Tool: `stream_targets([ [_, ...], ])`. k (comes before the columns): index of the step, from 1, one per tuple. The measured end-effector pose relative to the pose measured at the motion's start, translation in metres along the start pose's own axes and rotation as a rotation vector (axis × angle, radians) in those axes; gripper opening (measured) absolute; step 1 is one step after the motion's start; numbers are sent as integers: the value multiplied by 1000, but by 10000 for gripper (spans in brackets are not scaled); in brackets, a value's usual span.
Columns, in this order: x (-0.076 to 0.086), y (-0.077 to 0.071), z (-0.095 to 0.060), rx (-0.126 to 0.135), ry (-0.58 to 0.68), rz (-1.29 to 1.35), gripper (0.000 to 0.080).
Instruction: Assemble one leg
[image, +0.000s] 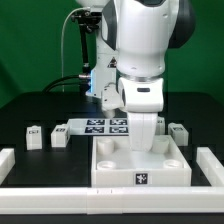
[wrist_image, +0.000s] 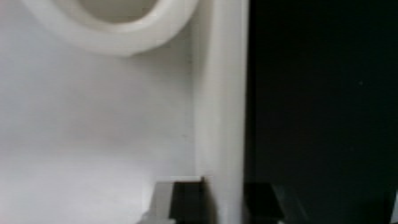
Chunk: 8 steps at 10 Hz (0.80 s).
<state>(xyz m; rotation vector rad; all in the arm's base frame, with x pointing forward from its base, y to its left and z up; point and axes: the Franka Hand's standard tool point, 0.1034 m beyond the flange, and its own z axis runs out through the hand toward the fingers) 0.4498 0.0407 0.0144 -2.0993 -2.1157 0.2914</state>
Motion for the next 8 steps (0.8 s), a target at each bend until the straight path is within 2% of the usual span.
stream_targets([
  [2, 19, 9, -3, -16, 7, 45, 77],
  [4, 28, 10, -4, -25, 8, 66, 77],
  [5, 29, 11, -4, -24, 9, 52, 77],
  [7, 31, 22, -8, 4, -4, 5, 77],
  [8, 30, 28, -10, 2, -3, -5, 77],
])
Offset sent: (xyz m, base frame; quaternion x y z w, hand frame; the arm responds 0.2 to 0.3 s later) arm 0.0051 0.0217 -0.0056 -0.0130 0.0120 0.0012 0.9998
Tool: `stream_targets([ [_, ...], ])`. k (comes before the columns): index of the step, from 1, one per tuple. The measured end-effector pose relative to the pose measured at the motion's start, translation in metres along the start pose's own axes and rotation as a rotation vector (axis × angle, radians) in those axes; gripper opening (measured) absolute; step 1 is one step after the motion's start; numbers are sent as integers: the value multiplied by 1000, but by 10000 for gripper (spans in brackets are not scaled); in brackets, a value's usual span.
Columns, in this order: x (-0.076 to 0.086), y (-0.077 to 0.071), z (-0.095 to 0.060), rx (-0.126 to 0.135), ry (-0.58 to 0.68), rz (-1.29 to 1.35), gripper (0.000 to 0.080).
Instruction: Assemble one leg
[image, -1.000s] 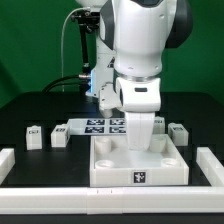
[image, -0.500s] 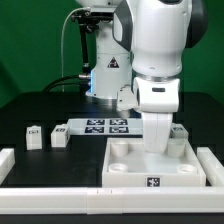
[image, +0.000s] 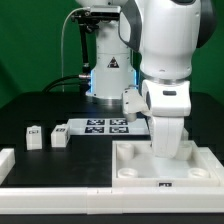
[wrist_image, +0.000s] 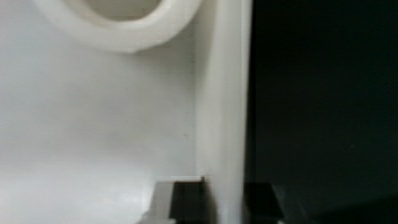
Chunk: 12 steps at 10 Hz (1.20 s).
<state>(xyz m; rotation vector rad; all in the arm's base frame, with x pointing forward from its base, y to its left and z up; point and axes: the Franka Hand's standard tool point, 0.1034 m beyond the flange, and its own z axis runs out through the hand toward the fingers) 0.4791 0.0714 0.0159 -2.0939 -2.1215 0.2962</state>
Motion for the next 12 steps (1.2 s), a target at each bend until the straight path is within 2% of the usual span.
stream_targets([
  [2, -1, 5, -1, -2, 1, 1, 77],
  [3, -1, 5, -1, -2, 1, 2, 177],
  [4, -1, 5, 0, -2, 1, 2, 177],
  [6, -1, 5, 0, -2, 1, 2, 450],
  [7, -1, 5, 0, -2, 1, 2, 450],
  [8, -1, 5, 0, -2, 1, 2, 605],
  [9, -1, 5, 0, -1, 1, 2, 636],
  [12, -1, 5, 0, -1, 2, 3, 649],
])
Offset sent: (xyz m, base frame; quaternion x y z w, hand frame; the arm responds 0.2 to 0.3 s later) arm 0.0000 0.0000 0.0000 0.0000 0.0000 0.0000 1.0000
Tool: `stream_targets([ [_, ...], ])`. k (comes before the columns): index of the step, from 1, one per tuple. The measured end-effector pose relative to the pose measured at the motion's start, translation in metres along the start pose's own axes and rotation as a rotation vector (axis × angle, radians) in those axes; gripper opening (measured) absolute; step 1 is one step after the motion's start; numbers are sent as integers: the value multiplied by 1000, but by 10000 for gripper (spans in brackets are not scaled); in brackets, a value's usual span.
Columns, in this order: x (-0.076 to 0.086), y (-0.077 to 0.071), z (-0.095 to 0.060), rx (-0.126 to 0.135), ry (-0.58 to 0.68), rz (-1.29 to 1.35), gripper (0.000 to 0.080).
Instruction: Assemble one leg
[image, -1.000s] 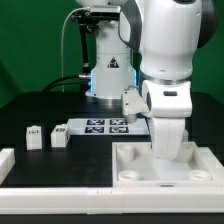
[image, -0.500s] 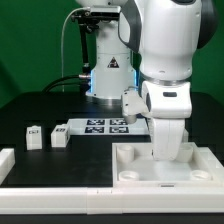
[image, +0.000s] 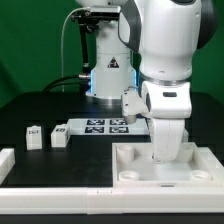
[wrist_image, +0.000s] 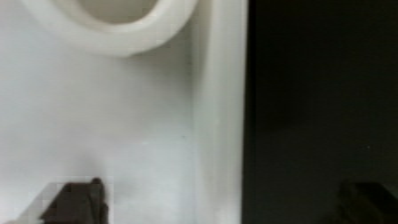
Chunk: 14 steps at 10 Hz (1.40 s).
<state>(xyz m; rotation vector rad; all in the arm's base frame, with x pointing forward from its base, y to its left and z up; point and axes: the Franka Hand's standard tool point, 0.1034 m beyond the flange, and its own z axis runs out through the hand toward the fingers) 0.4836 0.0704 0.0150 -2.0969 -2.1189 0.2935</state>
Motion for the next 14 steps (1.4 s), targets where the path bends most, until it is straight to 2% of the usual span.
stream_targets([
  [2, 0, 0, -1, -1, 0, 1, 649],
  [3, -2, -5, -6, -11, -2, 38, 649],
  [4, -5, -18, -17, -21, -10, 74, 649],
  [5, -6, -36, -30, -47, -18, 133, 649],
  [6, -6, -47, -39, -67, -21, 156, 649],
  [8, -6, -47, -35, -59, -19, 178, 649],
  [14, -2, -49, -35, -54, 11, 775, 649],
])
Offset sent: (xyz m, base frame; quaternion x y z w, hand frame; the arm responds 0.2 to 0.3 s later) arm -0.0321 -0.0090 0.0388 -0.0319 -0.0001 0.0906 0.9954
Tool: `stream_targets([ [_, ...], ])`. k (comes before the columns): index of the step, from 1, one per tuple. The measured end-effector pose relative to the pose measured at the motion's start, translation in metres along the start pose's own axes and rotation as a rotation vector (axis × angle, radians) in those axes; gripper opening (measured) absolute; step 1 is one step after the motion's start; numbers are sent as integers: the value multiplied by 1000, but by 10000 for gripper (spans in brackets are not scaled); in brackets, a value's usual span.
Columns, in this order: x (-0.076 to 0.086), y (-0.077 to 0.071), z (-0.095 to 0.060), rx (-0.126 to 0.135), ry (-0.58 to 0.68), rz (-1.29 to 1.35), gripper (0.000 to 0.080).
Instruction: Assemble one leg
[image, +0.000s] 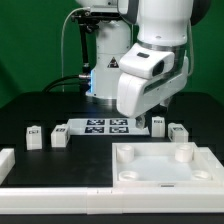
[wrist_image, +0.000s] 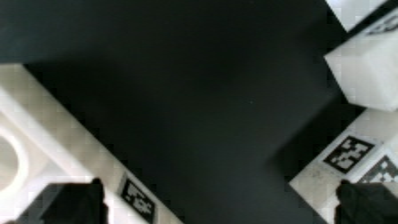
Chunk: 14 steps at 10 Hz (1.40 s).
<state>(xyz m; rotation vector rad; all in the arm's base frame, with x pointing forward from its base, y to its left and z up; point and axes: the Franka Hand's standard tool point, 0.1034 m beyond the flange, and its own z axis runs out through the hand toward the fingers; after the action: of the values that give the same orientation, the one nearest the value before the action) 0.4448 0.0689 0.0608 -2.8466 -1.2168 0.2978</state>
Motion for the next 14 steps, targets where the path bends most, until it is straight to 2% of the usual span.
stream_targets([
  [2, -1, -10, 4, 11, -6, 276, 649],
  [5, 9, -32, 7, 15, -12, 645, 649],
  [9, 21, -56, 10, 23, -45, 646, 649],
  [10, 15, -64, 10, 45, -155, 638, 649],
  [13, 17, -61, 13, 109, -374, 629, 649],
  [14, 11, -67, 15, 175, -507, 611, 649],
])
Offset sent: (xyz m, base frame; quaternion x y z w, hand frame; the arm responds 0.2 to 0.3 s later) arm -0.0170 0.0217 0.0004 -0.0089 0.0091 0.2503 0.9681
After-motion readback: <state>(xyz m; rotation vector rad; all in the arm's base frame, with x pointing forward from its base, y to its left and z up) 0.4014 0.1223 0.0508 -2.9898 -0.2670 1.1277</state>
